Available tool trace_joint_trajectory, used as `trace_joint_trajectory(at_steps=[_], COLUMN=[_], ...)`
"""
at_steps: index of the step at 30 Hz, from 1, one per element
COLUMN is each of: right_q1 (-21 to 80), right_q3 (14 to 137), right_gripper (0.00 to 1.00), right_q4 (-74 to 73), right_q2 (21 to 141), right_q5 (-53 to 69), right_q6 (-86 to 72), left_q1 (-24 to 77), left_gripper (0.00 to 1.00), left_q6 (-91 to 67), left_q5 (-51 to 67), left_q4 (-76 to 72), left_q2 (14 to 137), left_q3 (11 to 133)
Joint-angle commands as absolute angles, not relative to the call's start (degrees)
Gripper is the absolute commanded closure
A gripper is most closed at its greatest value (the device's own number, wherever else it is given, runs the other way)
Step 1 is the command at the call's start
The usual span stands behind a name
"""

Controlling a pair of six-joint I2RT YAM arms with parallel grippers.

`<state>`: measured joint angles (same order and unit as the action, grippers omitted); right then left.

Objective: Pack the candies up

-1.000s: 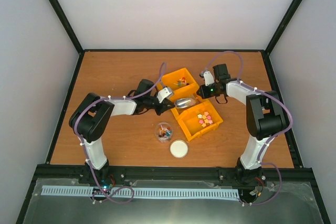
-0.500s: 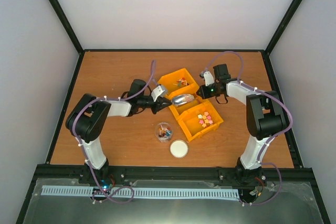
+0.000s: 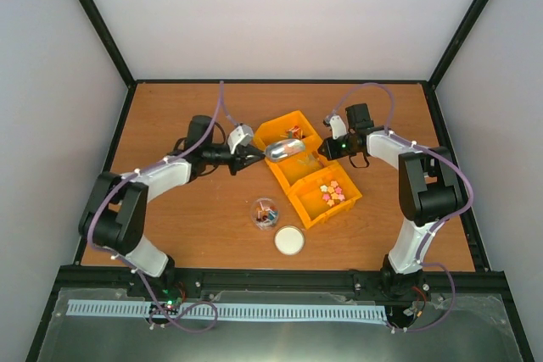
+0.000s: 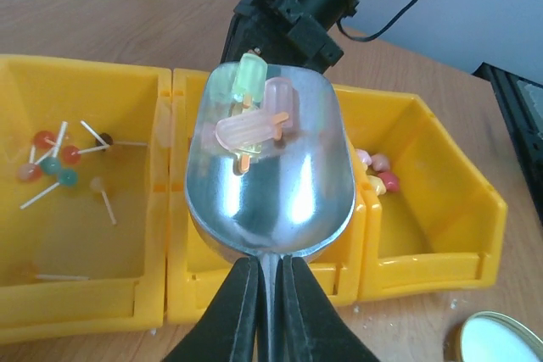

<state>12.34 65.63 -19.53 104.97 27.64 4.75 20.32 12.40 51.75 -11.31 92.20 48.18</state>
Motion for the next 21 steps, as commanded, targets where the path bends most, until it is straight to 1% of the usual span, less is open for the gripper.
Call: trace_joint_trajectory(at_steps=[1, 5, 9, 13, 17, 21], right_q1=[11.8, 11.8, 11.8, 11.8, 11.8, 11.8], right_q3=[65.1, 65.6, 65.8, 65.8, 66.0, 66.1], right_gripper=[0.97, 0.97, 0.97, 0.97, 0.97, 0.97], right_q4=[-17.8, -18.4, -18.6, -18.7, -18.9, -19.1], right_q2=[103.1, 103.9, 104.4, 105.0, 105.4, 105.6], right_q5=[29.8, 31.0, 32.0, 32.4, 32.5, 32.7], right_q6=[6.1, 6.8, 7.4, 7.5, 7.8, 7.8], left_q1=[16.6, 13.9, 9.9, 6.5, 4.4, 4.3], left_gripper=[0.99, 0.99, 0.99, 0.99, 0.99, 0.99], left_q6=[19.1, 30.6, 37.3, 47.5, 57.7, 63.5], left_q5=[58.0, 60.0, 62.2, 62.5, 60.7, 57.5], left_q4=[-0.2, 15.2, 26.2, 41.1, 52.6, 59.2], left_q2=[86.0, 81.0, 77.0, 73.5, 69.7, 66.0], left_q3=[50.2, 51.8, 51.5, 51.2, 50.5, 48.9])
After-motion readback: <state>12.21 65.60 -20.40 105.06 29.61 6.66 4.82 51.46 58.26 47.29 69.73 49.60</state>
